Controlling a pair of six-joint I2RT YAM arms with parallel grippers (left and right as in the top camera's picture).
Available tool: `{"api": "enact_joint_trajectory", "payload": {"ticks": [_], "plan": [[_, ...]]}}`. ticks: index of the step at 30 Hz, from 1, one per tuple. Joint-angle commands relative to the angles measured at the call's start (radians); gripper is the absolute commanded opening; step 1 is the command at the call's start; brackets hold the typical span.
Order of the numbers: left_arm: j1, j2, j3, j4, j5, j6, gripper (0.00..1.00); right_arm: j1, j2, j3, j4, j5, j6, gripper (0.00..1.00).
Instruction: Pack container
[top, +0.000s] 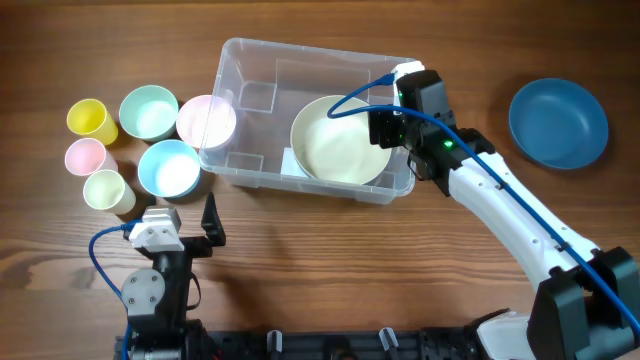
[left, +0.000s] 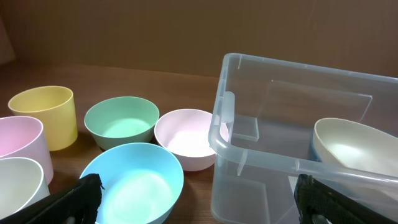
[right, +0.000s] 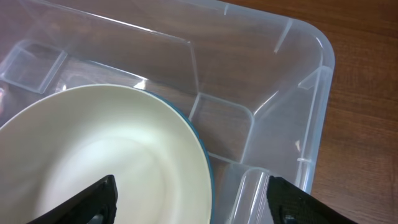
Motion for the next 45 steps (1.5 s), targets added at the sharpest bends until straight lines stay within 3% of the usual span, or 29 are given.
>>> {"api": "enact_joint_trajectory", "payload": {"ticks": [1,7,9,10,15,20,25,35,45], "plan": [[-0.005,-0.006,-0.008,0.003,0.012,0.016,1.0,0.003,0.011,0.023,-0.001,-0.023,0.005,0.72],[-0.005,-0.006,-0.008,0.003,0.012,0.016,1.0,0.003,0.008,0.023,-0.075,-0.115,-0.022,0.47],[-0.005,-0.006,-0.008,0.003,0.012,0.016,1.0,0.003,-0.004,0.024,-0.099,-0.118,-0.051,0.11],[-0.005,-0.006,-0.008,0.003,0.012,0.016,1.0,0.003,-0.016,0.024,-0.1,-0.124,-0.056,0.06],[-0.005,-0.006,-0.008,0.003,0.012,0.016,1.0,0.003,-0.159,0.06,-0.158,-0.235,-0.083,0.04],[-0.005,-0.006,-0.008,0.003,0.012,0.016,1.0,0.003,-0.314,0.067,-0.426,-0.372,-0.152,0.04],[-0.005,-0.006,-0.008,0.003,0.012,0.016,1.0,0.017,-0.316,0.059,-0.624,-0.48,-0.152,0.04],[-0.005,-0.006,-0.008,0.003,0.012,0.016,1.0,0.246,-0.29,0.032,-0.644,-0.391,-0.115,0.04],[-0.005,-0.006,-0.008,0.003,0.012,0.016,1.0,0.262,-0.097,0.032,-0.659,-0.261,0.01,0.04]]}}
